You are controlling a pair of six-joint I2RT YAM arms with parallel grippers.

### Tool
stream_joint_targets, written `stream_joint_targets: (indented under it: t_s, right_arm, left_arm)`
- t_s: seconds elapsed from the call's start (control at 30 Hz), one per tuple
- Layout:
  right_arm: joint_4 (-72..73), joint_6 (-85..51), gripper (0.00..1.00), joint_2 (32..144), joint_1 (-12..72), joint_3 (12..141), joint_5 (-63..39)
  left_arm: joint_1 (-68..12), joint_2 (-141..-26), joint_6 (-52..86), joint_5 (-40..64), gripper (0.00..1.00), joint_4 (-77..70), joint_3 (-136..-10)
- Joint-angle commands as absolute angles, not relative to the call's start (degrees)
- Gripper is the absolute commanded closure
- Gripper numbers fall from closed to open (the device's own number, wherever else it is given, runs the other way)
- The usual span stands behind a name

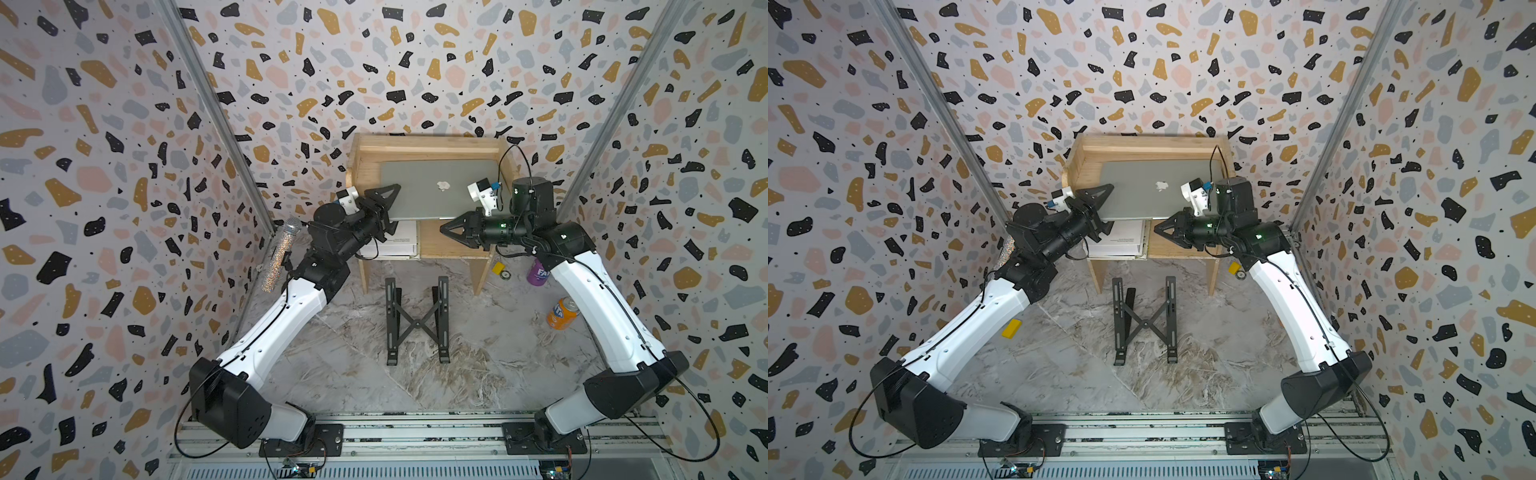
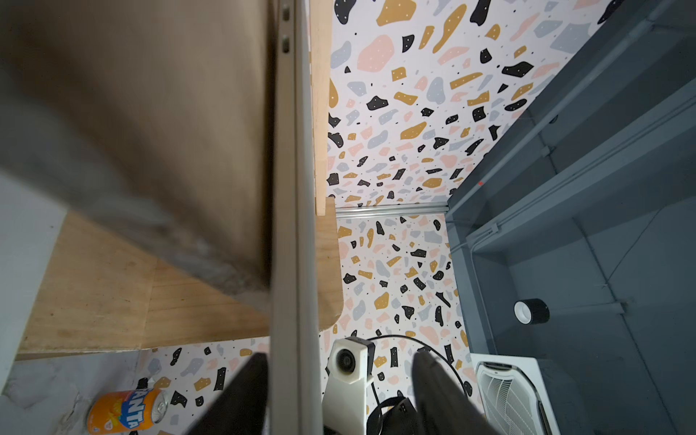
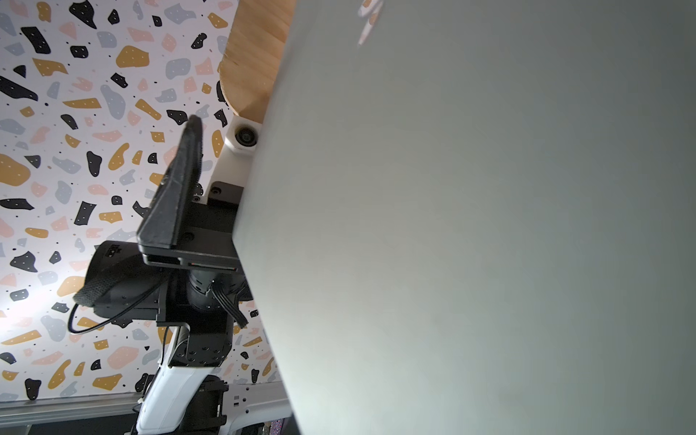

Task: Close the laptop lid and set it aside
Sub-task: Place the laptop on the shelf.

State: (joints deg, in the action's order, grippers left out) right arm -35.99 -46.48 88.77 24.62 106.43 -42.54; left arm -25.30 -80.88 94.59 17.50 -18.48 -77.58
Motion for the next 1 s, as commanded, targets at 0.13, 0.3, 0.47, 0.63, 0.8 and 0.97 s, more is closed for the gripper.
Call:
stream_joint_targets:
  t_s: [0.13, 0.3, 0.47, 0.63, 0.8, 0.97]
  right_arm:
    - [-35.03, -47.51, 0.87, 91.44, 24.86, 110.74, -41.41]
    - [-34.87, -47.99, 0.87, 92.98, 24.87, 112.72, -41.26]
    - [-36.54, -47.41, 0.87, 95.40, 24.83, 116.21, -41.22]
    - [-37.93, -47.25, 0.87, 98.08, 24.83, 119.61, -41.49]
    - [-40.03, -46.17, 0.87, 100.44, 24.66, 123.62, -41.59]
    - [-40.45, -46.07, 0.89, 101.98, 23.12, 125.00, -43.90]
  left_arm:
    - [-24.83, -79.28, 94.53, 18.10, 0.02, -21.34, -76.28]
    - [-24.78, -77.40, 93.85, 18.02, 0.00, -20.08, -74.44]
    - [-24.79, -75.35, 93.74, 18.17, 0.00, -20.12, -71.45]
    - [-24.72, -71.67, 92.66, 17.49, 0.00, -19.35, -68.35]
    - [-24.76, -67.51, 90.86, 17.76, 0.00, -16.97, -65.62]
    - [-24.70, -61.20, 87.61, 17.94, 0.00, -12.71, -60.96]
